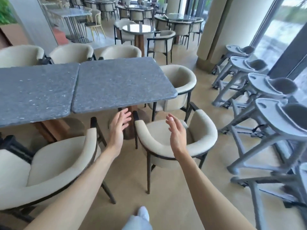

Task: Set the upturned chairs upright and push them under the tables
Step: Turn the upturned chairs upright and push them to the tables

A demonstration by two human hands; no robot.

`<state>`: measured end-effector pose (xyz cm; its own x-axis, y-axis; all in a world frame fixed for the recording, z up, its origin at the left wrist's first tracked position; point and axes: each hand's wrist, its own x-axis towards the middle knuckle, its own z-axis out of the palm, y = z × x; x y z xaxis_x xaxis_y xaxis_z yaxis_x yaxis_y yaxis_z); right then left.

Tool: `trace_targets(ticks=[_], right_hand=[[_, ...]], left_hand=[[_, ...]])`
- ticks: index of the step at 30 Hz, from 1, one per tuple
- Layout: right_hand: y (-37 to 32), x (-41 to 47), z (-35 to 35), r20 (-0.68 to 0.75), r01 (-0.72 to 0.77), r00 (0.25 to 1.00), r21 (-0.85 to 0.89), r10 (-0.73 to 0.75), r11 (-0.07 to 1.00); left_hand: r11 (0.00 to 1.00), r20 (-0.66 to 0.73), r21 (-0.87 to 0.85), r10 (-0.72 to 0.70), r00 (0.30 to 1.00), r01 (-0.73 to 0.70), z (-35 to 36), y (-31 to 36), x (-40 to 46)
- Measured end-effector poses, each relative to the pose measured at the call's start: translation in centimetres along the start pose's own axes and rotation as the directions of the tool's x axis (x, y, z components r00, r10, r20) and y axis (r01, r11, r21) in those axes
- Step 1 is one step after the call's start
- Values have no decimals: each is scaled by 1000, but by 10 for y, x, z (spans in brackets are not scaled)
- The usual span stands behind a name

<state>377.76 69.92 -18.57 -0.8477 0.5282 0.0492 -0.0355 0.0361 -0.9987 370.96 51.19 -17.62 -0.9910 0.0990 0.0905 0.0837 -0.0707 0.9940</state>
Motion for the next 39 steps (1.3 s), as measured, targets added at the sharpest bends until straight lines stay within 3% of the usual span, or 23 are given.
trace_targets(ticks=[5, 8, 11, 16, 19, 21, 24, 27, 31, 35, 39], right_hand=[[31, 78, -58, -53, -83, 995, -77, 79, 994], [46, 121, -93, -55, -164, 986, -164, 157, 973], [58, 158, -125, -35, -199, 980, -223, 196, 954], [101, 210, -175, -9, -324, 938, -375, 346, 869], [135, 241, -195, 93, -317, 897, -545, 431, 777], [157, 261, -204, 181, -284, 844, -647, 504, 708], [187, 285, -208, 392, -28, 705, -818, 591, 575], [210, 294, -217, 525, 436, 490, -839, 696, 326], [235, 291, -240, 572, 717, 294, -662, 766, 218], [246, 280, -241, 644, 844, 227, -504, 731, 181], [252, 272, -222, 626, 868, 213, -474, 750, 150]], left_hand=[[994, 74, -1, -111, 991, 111, 94, -56, 67], [969, 118, 52, -245, 962, 241, 145, -95, 93], [953, 169, 156, -283, 944, 258, 179, -121, 109], [894, 119, 275, -396, 911, 353, 203, -146, 124], [792, -11, 418, -485, 874, 445, 200, -170, 127], [669, -79, 567, -537, 840, 481, 199, -189, 121], [474, -120, 731, -620, 775, 492, 210, -207, 96], [328, -28, 868, -718, 695, 374, 233, -216, 64], [122, 82, 992, -779, 622, 21, 259, -234, 51], [-42, 108, 965, -833, 542, -258, 269, -250, 62], [-82, 154, 908, -846, 510, -410, 280, -271, 84]])
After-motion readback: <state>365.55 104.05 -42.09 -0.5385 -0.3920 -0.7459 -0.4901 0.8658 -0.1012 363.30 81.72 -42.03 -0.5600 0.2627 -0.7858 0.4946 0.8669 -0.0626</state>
